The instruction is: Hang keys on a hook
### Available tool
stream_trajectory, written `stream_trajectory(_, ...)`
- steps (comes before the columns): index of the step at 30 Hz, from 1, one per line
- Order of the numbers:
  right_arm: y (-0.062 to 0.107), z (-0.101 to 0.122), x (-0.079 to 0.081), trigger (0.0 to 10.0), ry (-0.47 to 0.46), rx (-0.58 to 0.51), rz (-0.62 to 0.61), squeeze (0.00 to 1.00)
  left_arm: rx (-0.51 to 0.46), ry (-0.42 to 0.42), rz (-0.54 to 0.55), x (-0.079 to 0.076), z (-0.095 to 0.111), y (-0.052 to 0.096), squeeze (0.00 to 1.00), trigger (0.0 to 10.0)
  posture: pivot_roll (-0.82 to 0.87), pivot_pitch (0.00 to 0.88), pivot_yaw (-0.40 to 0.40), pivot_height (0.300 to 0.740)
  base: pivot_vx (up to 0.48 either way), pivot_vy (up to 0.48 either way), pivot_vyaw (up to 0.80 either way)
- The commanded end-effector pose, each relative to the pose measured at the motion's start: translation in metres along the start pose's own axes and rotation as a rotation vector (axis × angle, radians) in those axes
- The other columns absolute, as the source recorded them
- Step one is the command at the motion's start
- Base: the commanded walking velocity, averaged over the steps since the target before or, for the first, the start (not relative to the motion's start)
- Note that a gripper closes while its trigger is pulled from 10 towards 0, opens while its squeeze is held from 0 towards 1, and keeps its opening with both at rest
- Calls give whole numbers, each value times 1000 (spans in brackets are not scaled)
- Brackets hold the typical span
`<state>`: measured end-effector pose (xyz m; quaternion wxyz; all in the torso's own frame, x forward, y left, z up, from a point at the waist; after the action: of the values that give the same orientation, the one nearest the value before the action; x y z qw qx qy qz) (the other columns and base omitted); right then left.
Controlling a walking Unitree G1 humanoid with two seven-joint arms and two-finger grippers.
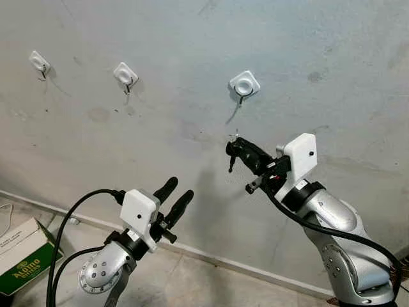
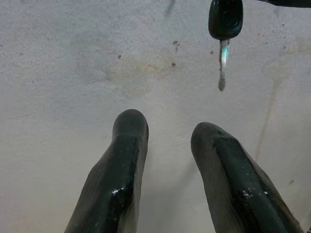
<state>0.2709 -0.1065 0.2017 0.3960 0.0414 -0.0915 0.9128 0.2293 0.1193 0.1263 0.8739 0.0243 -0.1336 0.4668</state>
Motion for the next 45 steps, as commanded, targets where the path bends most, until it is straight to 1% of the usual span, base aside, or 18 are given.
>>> stream_trajectory(1,-4,8,5,10000,4,-14,56,0,-33,-31,11,3,9,-3,0,10000,-84,76,80,740,0,0,0)
stream_trajectory(7,-13,18,0,10000,7,-46,61,0,-48,-28,20,4,13,-7,0,10000,-80,77,78,740,0,0,0)
stream_trajectory(10,-18,24,-3,10000,4,-66,65,0,-58,-11,40,6,15,-10,0,10000,-78,77,77,740,0,0,0)
stream_trajectory(13,-19,25,-3,10000,4,-68,67,0,-59,-15,42,6,16,-11,0,10000,-78,77,77,740,0,0,0)
stream_trajectory(20,-25,32,-6,10000,-23,-94,69,0,-83,-17,47,7,23,-15,0,10000,-76,80,77,740,0,0,0)
stream_trajectory(26,-28,33,-8,10000,-47,-108,62,0,-96,-17,54,9,28,-18,0,10000,-76,81,77,740,0,0,0)
stream_trajectory(28,-30,35,-10,10000,-69,-123,52,0,-99,-17,57,9,29,-19,0,10000,-76,84,77,740,0,0,0)
stream_trajectory(32,-32,38,-14,10000,-105,-147,30,0,-95,-16,56,8,28,-18,0,10000,-77,85,76,740,0,0,0)
stream_trajectory(34,-32,40,-17,10000,-147,-174,9,0,-89,-14,56,7,27,-18,0,10000,-76,86,76,740,0,0,0)
stream_trajectory(45,-31,39,-21,10000,-177,-179,-11,0,-80,-11,53,6,26,-17,0,10000,-77,88,76,740,0,0,0)
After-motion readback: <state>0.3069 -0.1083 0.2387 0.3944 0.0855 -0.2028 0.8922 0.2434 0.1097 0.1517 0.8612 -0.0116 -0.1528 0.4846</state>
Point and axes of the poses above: a point about 5 cm out from each wrist's last joint towards the gripper, its own y axis pointing back from the gripper into the wrist, its own z axis along the axis of the wrist's last joint, x = y × z, the point moved 1 cm from there along -y, pointing out of the wrist towards the gripper, and after that the axes turned 12 degrees about -y, right-handed, at the moved point
